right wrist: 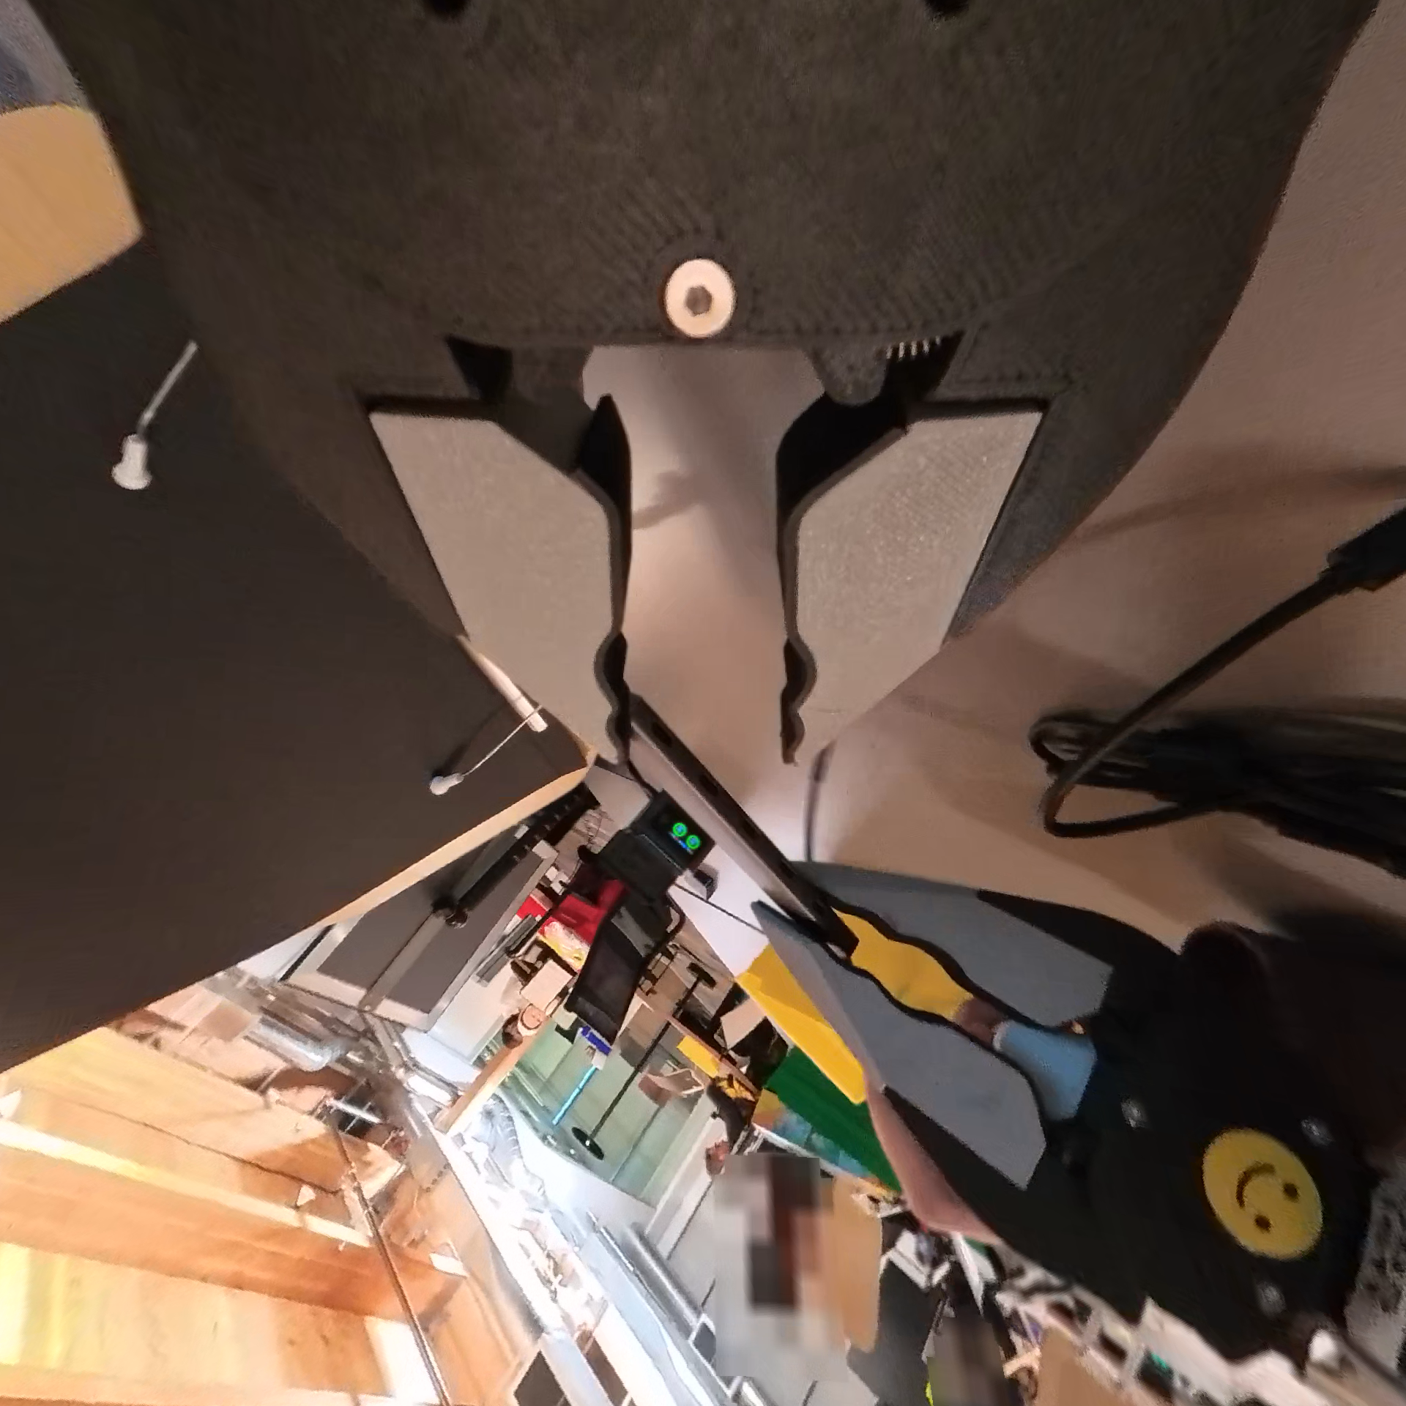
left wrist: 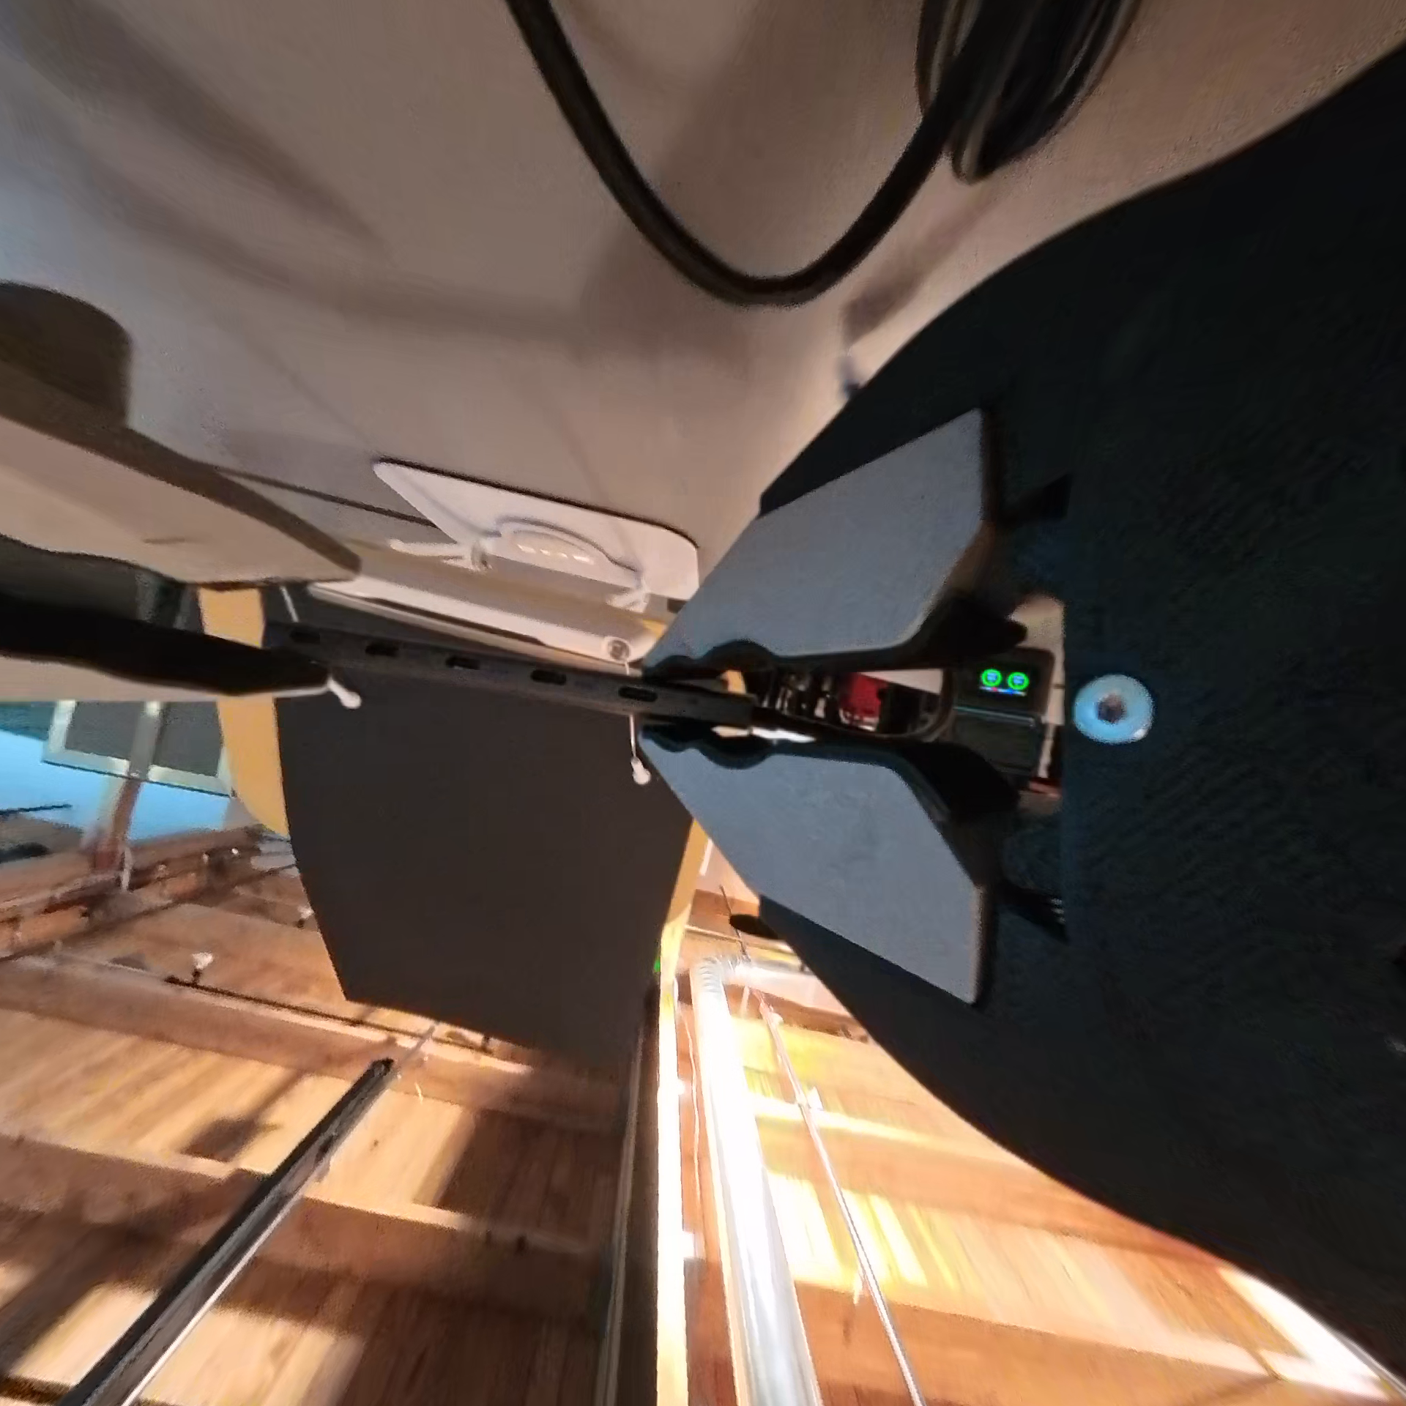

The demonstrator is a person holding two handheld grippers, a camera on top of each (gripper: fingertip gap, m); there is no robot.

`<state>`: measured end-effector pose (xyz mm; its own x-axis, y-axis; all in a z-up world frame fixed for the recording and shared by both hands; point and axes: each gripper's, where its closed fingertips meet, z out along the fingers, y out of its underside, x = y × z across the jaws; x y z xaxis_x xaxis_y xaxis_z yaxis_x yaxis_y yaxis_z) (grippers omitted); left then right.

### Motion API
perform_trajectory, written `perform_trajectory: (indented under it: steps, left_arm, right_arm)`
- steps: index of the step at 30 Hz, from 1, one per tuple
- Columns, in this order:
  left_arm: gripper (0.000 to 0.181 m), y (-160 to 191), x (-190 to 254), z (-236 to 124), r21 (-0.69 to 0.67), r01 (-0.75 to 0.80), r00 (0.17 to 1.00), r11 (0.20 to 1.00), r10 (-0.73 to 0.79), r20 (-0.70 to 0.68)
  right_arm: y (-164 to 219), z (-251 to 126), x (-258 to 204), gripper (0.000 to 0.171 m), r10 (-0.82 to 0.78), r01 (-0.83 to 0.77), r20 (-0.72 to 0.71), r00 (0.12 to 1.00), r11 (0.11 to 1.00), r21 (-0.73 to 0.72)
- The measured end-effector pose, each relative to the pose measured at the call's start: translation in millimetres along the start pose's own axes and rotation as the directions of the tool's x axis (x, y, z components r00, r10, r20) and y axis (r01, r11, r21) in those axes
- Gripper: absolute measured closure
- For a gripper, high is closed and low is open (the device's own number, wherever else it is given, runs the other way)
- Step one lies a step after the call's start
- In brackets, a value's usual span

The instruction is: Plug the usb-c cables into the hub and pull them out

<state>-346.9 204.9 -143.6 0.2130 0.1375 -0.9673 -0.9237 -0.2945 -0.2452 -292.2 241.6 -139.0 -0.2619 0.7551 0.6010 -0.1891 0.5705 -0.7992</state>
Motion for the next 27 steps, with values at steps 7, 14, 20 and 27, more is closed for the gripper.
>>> perform_trajectory:
  steps: [7, 14, 20, 27]
  left_arm:
    - [0.17, 10.7, -7.6, 2.7, -0.053, 0.024, 0.998, 0.998, -0.022, 0.051]
    - [0.174, 19.1, -13.2, 3.6, -0.063, 0.149, 0.988, 0.987, -0.145, 0.055]
    - [0.174, 35.3, -36.9, -1.7, -0.083, 0.192, 0.97, 0.978, -0.177, 0.168]
    - [0.174, 36.0, -43.6, -3.8, -0.075, 0.16, 0.967, 0.984, -0.141, 0.213]
  right_arm:
    - [-7.1, 0.3, -11.0, 0.104, 0.394, -0.399, 0.153, 0.906, 0.917, 0.005]
    - [7.4, -4.6, -37.5, 0.103, 0.651, -0.613, 0.294, 0.7, 0.759, -0.221]
    - [10.7, -4.0, -91.5, 0.102, 0.606, -0.479, 0.442, 0.661, 0.795, -0.372]
    - [13.5, -7.0, -131.4, 0.114, 0.59, -0.372, 0.539, 0.601, 0.803, -0.465]
